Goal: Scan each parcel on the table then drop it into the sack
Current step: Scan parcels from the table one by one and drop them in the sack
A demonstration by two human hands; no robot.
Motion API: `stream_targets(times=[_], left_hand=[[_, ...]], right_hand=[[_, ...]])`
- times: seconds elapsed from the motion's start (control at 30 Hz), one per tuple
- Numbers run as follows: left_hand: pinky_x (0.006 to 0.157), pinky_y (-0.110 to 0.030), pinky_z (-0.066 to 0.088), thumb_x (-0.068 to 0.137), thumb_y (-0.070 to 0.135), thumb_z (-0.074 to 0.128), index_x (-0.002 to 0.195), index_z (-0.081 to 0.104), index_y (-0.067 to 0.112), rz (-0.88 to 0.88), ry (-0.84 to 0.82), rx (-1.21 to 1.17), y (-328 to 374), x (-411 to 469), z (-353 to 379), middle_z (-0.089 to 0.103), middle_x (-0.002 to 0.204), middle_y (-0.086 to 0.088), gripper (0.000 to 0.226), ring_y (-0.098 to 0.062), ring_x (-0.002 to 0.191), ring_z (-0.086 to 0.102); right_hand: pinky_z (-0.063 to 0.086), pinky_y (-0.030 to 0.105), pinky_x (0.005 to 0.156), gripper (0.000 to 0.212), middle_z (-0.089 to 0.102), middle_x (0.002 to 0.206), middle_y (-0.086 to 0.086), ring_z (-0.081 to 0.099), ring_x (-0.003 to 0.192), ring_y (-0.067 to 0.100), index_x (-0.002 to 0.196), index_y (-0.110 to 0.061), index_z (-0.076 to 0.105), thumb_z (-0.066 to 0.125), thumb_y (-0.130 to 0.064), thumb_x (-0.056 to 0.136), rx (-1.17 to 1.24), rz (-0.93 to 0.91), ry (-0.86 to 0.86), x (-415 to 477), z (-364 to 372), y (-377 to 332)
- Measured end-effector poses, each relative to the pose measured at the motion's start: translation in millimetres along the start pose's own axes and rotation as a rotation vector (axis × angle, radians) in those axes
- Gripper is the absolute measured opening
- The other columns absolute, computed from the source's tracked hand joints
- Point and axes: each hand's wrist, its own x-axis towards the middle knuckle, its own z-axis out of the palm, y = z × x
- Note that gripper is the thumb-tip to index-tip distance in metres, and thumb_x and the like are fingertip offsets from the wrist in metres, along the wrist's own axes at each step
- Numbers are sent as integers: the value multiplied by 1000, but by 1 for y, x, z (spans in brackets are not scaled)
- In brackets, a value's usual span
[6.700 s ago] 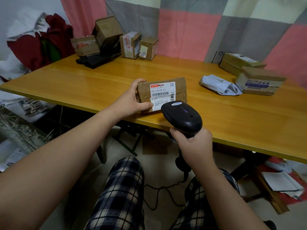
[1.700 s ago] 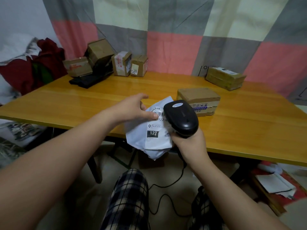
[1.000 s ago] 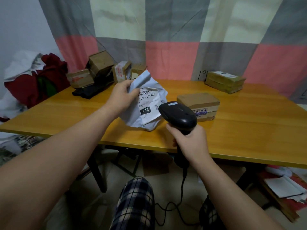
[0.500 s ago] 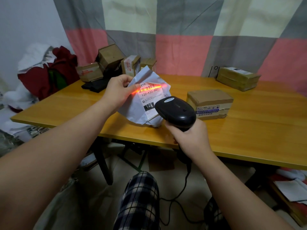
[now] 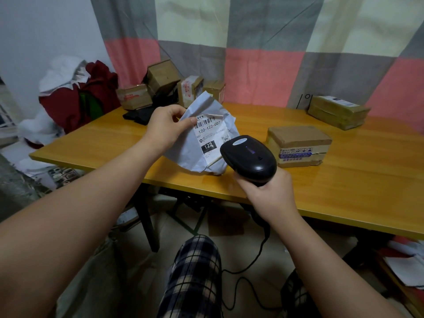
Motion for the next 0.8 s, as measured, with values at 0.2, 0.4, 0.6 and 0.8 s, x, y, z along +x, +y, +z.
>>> stream_targets(times=[0.2,0.4,0.6,0.8], left_hand=[[58,-11,38,85,21,72,81,65,16,28,42,-4,3,-10,-7,60,73,7,9,-5,68,52],[59,-15,36,88,18,67,75,60,25,87,187,49,8,-57,-52,56,67,17,16,6,63,50],[61,-16,37,93,19,61,84,55,21,-90,436,117,-20,-143,-134,53,70,13,11,9,63,48],[70,-40,43,96,20,54,93,51,11,-354,625,267,-70,-232,-202,58,82,-3,10,-15,75,54]], right_hand=[[44,15,67,18,65,78,-12,62,78,4,88,-31,64,78,-30,76,78,94,-30,3,12,-7],[40,39,106,72,46,135,11,46,128,26,93,-84,37,79,-34,64,151,-47,-132,4,43,-46],[35,38,113,87,43,142,2,41,134,13,89,-88,34,85,-20,71,272,-111,-476,-16,110,-82],[39,41,109,60,42,141,0,47,127,13,93,-69,49,84,-24,73,303,-106,-741,-52,192,-105]])
